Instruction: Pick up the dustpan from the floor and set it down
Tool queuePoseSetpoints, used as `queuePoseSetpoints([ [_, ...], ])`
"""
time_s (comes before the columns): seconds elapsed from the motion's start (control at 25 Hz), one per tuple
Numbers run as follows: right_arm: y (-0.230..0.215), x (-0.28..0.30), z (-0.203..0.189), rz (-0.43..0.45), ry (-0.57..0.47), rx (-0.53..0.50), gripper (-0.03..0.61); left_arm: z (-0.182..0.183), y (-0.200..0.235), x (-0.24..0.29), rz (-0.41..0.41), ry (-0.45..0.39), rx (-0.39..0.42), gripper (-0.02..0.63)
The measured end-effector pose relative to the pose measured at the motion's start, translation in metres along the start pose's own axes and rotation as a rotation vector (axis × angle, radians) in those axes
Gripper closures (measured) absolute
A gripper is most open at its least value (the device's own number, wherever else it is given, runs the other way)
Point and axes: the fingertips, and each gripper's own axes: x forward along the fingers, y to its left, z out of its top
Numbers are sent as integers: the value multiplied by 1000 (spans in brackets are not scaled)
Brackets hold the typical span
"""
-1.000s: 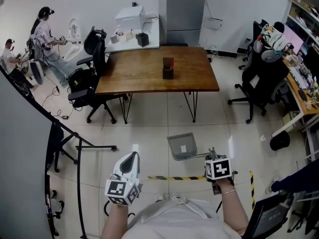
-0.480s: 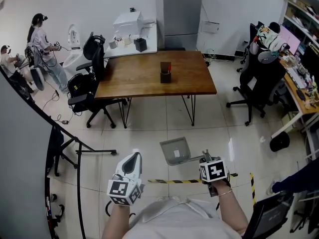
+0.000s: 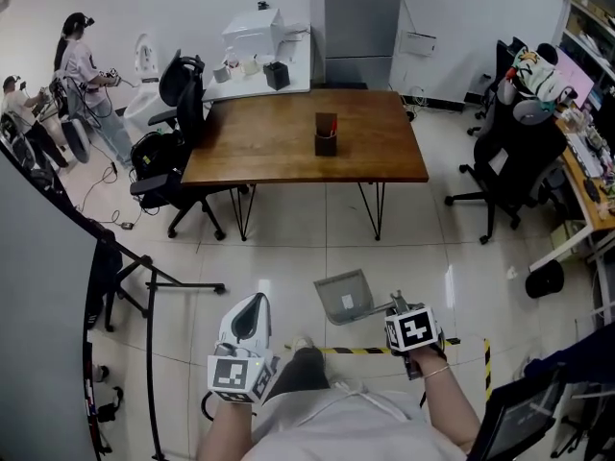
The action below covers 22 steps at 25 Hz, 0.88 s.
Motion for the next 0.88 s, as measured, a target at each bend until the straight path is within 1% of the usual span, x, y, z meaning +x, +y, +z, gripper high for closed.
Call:
queuePoseSetpoints([
  [0.12,-9,20,15,-5,31,19,517,1,17,29,-30,-8,-46,600],
  [0.24,-12,40,40,-12,57,31,517,2,40,65,-74,0,-50,600],
  [0.36,-14,58,70,-24,73,51,517,11,67,105,-114,-5,-70,600],
  [0.52,-22,77,110,-53,83,95,517,30,94,157,-165,-6,-76,600],
  [0.68,-31,105,136,-81,90,152,517,35,113,195,-206,10,-82,600],
  [0.8,-38,137,147,-93,94,181,515,23,123,215,-219,53,-119,600],
  [0.88,-45,163,146,-92,98,195,514,8,124,225,-226,87,-122,600],
])
